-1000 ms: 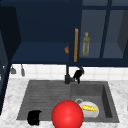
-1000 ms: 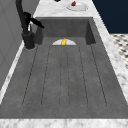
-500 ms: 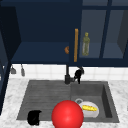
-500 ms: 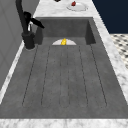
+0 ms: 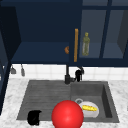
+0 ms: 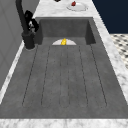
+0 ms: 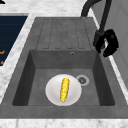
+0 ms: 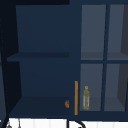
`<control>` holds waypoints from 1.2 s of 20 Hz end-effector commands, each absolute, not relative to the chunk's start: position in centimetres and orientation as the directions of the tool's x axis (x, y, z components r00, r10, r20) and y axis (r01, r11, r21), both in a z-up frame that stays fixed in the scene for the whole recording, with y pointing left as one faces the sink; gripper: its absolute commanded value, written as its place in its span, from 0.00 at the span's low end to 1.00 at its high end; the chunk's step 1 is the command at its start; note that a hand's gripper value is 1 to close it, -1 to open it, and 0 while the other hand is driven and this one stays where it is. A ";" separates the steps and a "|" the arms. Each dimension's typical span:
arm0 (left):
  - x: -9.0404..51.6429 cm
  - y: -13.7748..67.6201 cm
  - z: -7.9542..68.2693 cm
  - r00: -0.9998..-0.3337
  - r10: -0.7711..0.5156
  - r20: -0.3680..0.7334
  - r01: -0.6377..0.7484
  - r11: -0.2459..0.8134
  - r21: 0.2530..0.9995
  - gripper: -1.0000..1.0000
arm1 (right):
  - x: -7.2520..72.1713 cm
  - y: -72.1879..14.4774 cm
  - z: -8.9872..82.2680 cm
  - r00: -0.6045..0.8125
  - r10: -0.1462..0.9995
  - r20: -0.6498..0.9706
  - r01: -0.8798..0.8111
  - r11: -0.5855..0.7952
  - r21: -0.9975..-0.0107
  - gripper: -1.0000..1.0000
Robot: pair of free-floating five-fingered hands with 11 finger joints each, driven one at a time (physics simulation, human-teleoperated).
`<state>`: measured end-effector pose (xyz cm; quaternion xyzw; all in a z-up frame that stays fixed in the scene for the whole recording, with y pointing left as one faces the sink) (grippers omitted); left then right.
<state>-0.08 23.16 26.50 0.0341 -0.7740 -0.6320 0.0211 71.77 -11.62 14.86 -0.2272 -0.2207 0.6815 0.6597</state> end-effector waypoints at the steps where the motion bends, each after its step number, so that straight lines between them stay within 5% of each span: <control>1: -0.1 23.2 26.5 -0.997 -0.079 -0.011 -0.026 0.199 0.980 0.50 | 71.8 -10.0 14.9 0.015 0.998 -0.054 -0.767 -0.024 -0.642 1.00; 24: -0.1 23.2 26.5 -0.997 -0.079 -0.011 -0.026 0.199 0.980 0.50 | 74.4 -9.4 17.7 0.094 0.920 -0.380 -0.824 -0.142 -0.548 1.00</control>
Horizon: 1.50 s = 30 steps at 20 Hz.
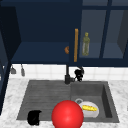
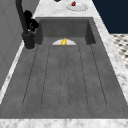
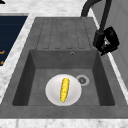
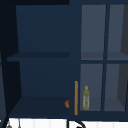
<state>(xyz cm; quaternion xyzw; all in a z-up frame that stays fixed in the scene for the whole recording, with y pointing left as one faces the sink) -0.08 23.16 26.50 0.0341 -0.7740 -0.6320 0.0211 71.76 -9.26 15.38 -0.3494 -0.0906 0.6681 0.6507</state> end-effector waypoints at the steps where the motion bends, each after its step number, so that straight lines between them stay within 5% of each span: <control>1: -0.1 23.2 26.5 -0.997 -0.079 -0.011 -0.026 0.199 0.980 0.50 | 74.3 -9.2 17.7 0.093 0.921 -0.379 -0.830 -0.139 -0.540 1.00; 10: -0.1 23.2 26.5 -0.997 -0.079 -0.011 -0.026 0.199 0.980 0.50 | 74.6 -6.8 18.3 0.083 0.862 -0.500 -0.852 -0.199 -0.484 1.00; 17: -0.1 23.2 26.5 -0.997 -0.079 -0.011 -0.026 0.199 0.980 0.50 | 76.7 -4.5 20.8 0.067 0.807 -0.587 -0.919 -0.180 -0.352 1.00; 23: -0.1 23.2 26.5 -0.997 -0.079 -0.011 -0.026 0.199 0.980 0.50 | 77.5 -1.4 19.3 0.021 0.540 -0.842 -0.950 -0.252 -0.185 1.00; 30: -0.1 23.2 26.5 -0.997 -0.079 -0.011 -0.026 0.199 0.980 0.50 | 75.8 -2.4 14.1 0.059 0.425 -0.903 -0.906 -0.358 -0.227 1.00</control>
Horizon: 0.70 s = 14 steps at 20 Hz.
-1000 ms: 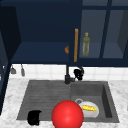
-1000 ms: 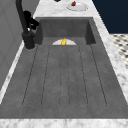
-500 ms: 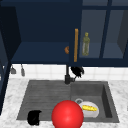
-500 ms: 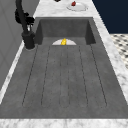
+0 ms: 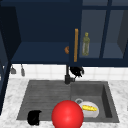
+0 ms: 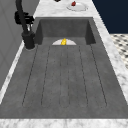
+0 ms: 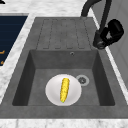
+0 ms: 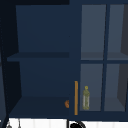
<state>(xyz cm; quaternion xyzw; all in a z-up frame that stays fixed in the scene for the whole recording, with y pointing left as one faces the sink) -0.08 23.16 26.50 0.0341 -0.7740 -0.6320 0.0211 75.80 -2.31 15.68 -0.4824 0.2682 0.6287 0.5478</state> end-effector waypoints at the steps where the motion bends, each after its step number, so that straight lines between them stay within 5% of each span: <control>1: -0.1 23.2 26.5 -0.997 -0.079 -0.011 -0.026 0.199 0.980 0.50 | 75.9 -2.3 13.9 0.052 0.412 -0.910 -0.899 -0.377 -0.222 0.00; 9: -0.1 23.2 26.5 -0.997 -0.079 -0.011 -0.026 0.199 0.980 0.50 | 75.1 -2.8 13.8 0.046 0.371 -0.928 -0.851 -0.472 -0.231 0.00; 14: -0.1 23.2 26.5 -0.997 -0.079 -0.011 -0.026 0.199 0.980 0.50 | 74.7 -2.9 14.1 0.072 0.344 -0.936 -0.897 -0.388 -0.212 0.00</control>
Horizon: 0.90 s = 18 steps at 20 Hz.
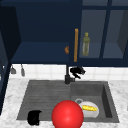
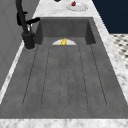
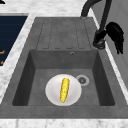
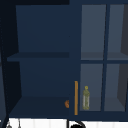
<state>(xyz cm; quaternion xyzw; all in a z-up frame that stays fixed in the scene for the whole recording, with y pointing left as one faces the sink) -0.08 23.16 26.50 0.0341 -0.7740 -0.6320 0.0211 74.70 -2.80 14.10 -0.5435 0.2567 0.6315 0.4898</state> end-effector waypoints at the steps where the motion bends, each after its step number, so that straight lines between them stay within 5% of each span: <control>1: -0.1 23.2 26.5 -0.997 -0.079 -0.011 -0.026 0.199 0.980 0.50 | 74.7 -2.8 14.1 0.071 0.338 -0.938 -0.898 -0.389 -0.208 0.00; 4: -0.1 23.2 26.5 -0.997 -0.079 -0.011 -0.026 0.199 0.980 0.50 | 74.7 -2.9 14.1 0.068 0.315 -0.947 -0.899 -0.392 -0.195 0.00; 9: -0.1 23.2 26.5 -0.997 -0.079 -0.011 -0.026 0.199 0.980 0.50 | 75.1 -2.8 13.8 0.128 0.426 -0.895 -0.850 -0.418 -0.321 0.00; 18: -0.1 23.2 26.5 -0.997 -0.079 -0.011 -0.026 0.199 0.980 0.50 | 75.0 -2.9 14.0 0.133 0.442 -0.887 -0.853 -0.405 -0.330 0.00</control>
